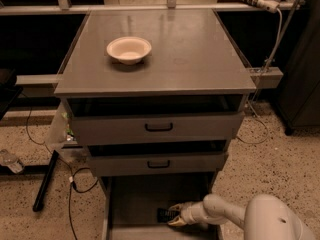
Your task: Pick rxbar blueberry from bottom drawer and place on counter
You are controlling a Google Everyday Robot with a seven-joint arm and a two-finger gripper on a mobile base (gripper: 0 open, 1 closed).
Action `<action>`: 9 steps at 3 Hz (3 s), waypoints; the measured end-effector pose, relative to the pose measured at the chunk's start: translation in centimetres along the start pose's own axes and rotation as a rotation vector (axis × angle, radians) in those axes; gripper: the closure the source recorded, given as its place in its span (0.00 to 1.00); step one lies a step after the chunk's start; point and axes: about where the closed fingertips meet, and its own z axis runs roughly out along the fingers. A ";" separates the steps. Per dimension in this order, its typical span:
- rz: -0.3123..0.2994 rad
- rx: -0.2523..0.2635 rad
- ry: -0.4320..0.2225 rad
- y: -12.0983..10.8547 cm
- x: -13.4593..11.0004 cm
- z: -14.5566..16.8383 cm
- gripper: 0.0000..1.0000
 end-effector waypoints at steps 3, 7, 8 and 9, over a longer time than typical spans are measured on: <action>-0.009 -0.024 -0.144 -1.8 -3.8 -9.0 1.00; -0.178 0.078 0.017 -7.7 -12.2 -30.7 1.00; -0.256 0.093 0.051 -9.1 -16.8 -35.8 1.00; -0.256 0.093 0.051 -9.1 -16.8 -35.8 1.00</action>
Offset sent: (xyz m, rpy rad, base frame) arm 0.0063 -0.0366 0.0991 0.1603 0.0346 0.0473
